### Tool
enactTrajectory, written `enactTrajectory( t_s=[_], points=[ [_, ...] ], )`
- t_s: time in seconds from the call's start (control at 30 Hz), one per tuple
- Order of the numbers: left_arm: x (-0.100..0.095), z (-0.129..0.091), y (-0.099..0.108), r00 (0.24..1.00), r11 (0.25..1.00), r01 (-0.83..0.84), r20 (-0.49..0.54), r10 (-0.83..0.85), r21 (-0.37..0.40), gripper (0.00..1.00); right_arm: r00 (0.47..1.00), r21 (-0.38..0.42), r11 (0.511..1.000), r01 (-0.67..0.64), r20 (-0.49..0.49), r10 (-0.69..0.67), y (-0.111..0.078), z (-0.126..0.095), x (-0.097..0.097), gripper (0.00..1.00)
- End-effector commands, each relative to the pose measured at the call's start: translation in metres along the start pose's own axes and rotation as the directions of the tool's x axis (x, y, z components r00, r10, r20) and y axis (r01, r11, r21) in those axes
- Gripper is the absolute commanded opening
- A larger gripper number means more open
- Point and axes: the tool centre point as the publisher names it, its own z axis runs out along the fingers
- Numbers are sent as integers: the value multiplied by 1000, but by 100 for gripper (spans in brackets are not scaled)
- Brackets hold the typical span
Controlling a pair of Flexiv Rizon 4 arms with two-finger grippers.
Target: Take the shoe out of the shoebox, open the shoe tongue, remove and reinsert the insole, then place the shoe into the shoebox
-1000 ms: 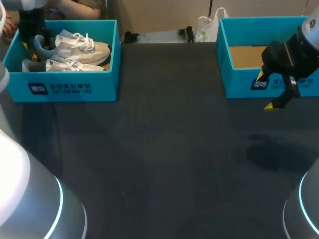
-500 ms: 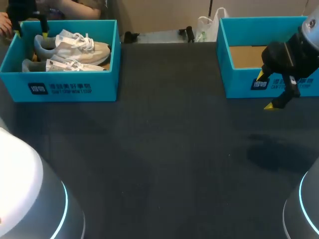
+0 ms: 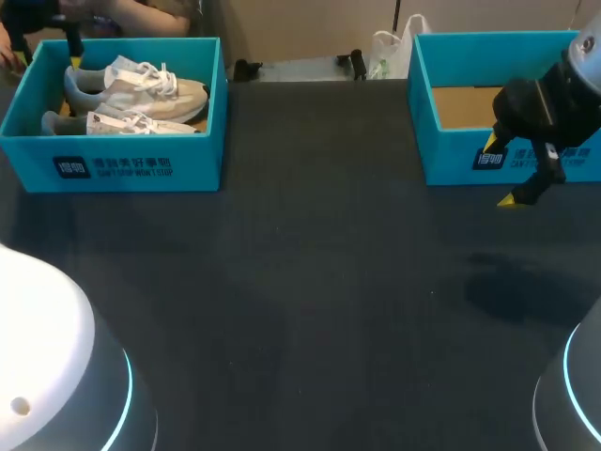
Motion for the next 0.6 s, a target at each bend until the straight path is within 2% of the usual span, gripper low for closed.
enactTrajectory(
  t_s=[0.03,0.13,0.23,0.5,0.6],
  points=[
    [-1,0,-7,1000,1000,0,-4,0,-25,100,1000,2,1000,-1,0,1,0,1,0,100],
    [-1,-1,-26,999,1000,18,-39,-19,-18,100,1000,2,1000,-1,0,1,0,1,0,100],
    [2,-1,-43,1000,1000,3,5,-3,21,100,1000,2,1000,-1,0,1,0,1,0,100],
    [6,5,-83,999,1000,-18,26,18,-5,100,1000,2,1000,-1,0,1,0,1,0,100],
    [4,12,-90,1000,1000,-21,19,21,3,100,1000,2,1000,-1,0,1,0,1,0,100]
  ],
)
